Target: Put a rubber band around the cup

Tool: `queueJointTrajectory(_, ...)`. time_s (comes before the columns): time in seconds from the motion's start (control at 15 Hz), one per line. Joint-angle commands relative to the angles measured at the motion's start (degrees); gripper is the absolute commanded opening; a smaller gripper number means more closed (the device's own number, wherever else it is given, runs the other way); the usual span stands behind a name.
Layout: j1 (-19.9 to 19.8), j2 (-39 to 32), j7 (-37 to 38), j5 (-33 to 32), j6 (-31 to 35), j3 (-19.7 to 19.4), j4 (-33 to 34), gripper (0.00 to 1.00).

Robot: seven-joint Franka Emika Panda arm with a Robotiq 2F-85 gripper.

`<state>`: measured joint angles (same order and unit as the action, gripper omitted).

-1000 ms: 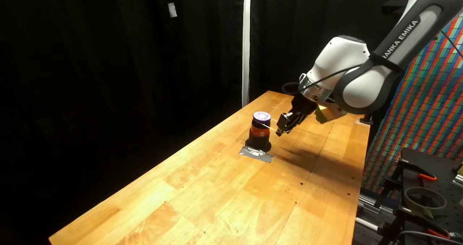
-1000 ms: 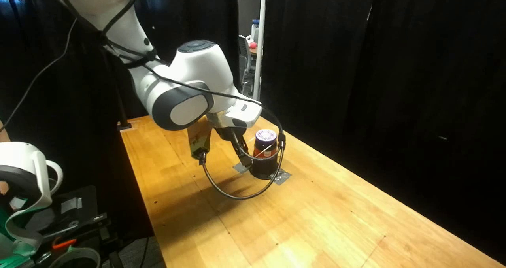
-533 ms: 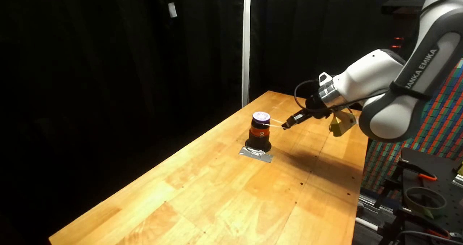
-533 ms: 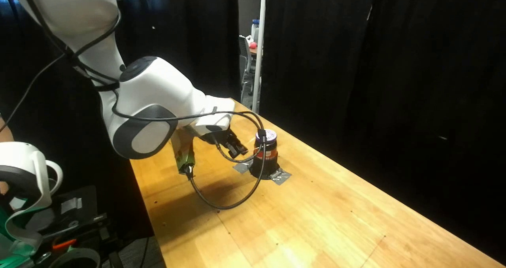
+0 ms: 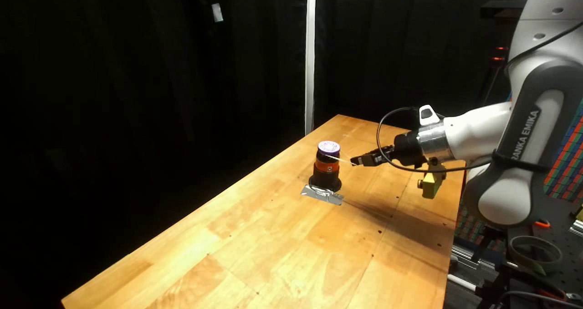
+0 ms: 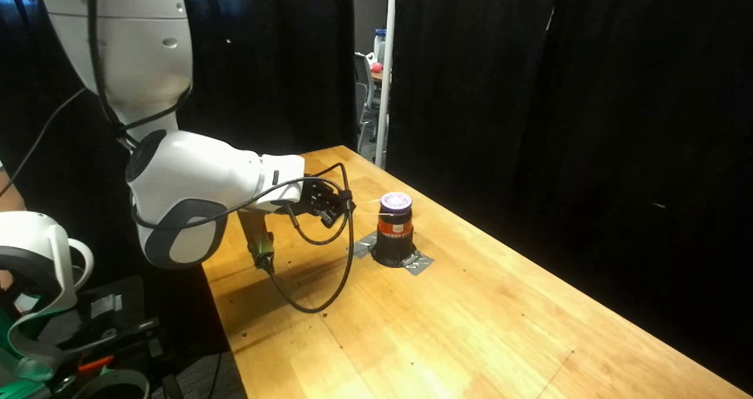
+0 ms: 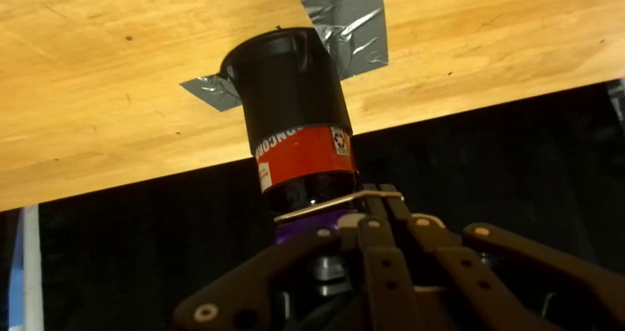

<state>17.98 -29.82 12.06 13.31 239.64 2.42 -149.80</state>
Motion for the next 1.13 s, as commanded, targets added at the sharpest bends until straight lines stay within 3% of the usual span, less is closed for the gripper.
queueJointTrajectory(0.0,4.8,-2.7,-0.4,3.3,2.8,-3.4,6.1,0.07)
queueJointTrajectory(0.13,6.5,-4.6,-0.5,4.4,2.2,-5.2,8.6,0.07)
queueJointTrajectory(0.2,1.0,-7.8,-3.0,5.1,8.0,0.4,8.2,0.07)
queueJointTrajectory(0.27,6.9,-6.4,-0.4,5.5,4.7,-5.7,10.1,0.08)
queueJointTrajectory(0.33,9.4,-5.5,0.0,6.5,2.1,-7.8,11.6,0.08)
queueJointTrajectory(0.47,8.7,-8.6,0.0,6.8,6.7,-7.2,11.4,0.06)
queueJointTrajectory(0.53,13.0,-7.0,1.0,7.5,2.0,-11.4,13.5,0.06)
queueJointTrajectory(0.6,12.4,-7.9,0.8,7.8,3.5,-10.4,12.6,0.07)
queueJointTrajectory(0.67,5.0,-8.5,-3.1,8.1,6.8,-2.6,11.1,0.32)
queueJointTrajectory(0.73,10.5,-7.8,1.1,6.7,3.4,-8.5,10.5,0.32)
queueJointTrajectory(0.8,3.8,-6.2,-2.8,6.9,1.9,-1.2,8.8,0.36)
queueJointTrajectory(1.07,-0.4,0.3,-3.4,4.7,-15.4,3.2,3.2,0.67)
